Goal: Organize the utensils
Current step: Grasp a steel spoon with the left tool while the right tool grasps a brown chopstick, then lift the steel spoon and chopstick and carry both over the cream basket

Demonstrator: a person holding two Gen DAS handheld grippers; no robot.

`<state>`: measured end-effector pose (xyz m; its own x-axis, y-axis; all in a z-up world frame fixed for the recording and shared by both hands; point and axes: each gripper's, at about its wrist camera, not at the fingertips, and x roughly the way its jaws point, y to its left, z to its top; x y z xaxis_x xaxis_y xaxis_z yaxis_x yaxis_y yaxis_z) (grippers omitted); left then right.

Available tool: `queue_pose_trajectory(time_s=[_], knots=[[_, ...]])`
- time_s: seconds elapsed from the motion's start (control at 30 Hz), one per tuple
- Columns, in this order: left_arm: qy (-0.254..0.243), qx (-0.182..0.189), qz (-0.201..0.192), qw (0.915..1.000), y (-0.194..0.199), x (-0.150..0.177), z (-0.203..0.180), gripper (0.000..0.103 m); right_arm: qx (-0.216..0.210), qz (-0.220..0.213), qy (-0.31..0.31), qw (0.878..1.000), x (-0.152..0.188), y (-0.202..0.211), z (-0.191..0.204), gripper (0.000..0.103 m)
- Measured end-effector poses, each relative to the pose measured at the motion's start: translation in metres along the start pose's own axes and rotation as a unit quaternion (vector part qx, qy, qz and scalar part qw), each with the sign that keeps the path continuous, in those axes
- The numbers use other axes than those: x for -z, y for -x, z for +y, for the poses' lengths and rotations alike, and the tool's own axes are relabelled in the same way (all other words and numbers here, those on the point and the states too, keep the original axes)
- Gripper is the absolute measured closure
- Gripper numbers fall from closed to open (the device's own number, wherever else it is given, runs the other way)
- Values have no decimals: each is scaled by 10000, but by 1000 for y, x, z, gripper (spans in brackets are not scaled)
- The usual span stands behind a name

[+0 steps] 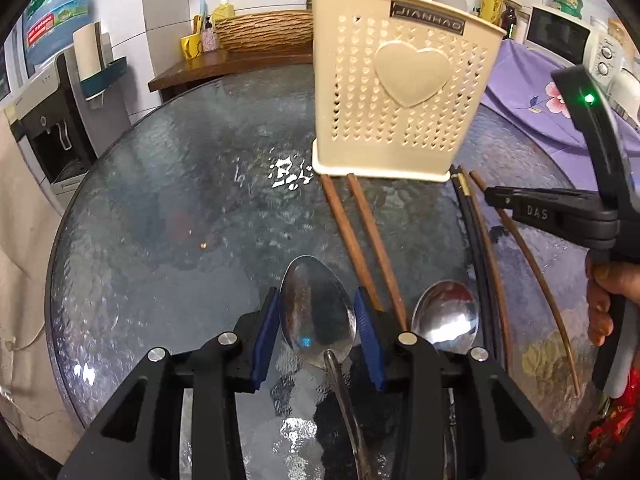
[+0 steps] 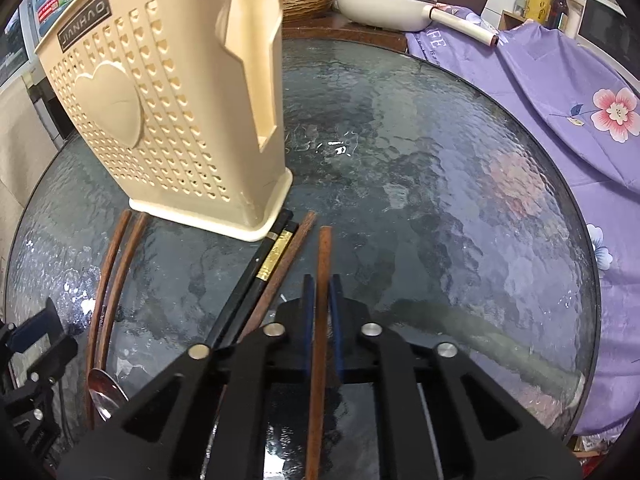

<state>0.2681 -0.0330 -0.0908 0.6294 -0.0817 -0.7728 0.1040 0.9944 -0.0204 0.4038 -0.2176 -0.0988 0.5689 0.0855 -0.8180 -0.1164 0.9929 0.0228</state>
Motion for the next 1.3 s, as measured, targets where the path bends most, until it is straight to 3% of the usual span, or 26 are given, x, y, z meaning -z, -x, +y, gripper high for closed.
queue_pose_trajectory(time_s=[0.2, 0.33, 0.73, 1.0, 1.3], knots=[[-107, 67, -187, 9997, 8, -9, -1, 66, -207, 16, -140, 9997, -2, 0, -8, 96], [-154, 167, -347, 9991, 16, -15, 1, 66, -315, -218, -276, 9989, -4, 10, -15, 96], [-99, 289, -1272, 9914, 84, -42, 16, 66, -518, -1408, -93, 9886, 7, 122, -16, 96], [-201, 415, -1588, 9862, 109, -54, 7, 66, -647, -2038, 20, 9769, 10, 192, -17, 96], [-275, 558, -1890, 9800, 121, -65, 0, 66, -597, -2193, 171, 9737, 8, 213, -8, 96]])
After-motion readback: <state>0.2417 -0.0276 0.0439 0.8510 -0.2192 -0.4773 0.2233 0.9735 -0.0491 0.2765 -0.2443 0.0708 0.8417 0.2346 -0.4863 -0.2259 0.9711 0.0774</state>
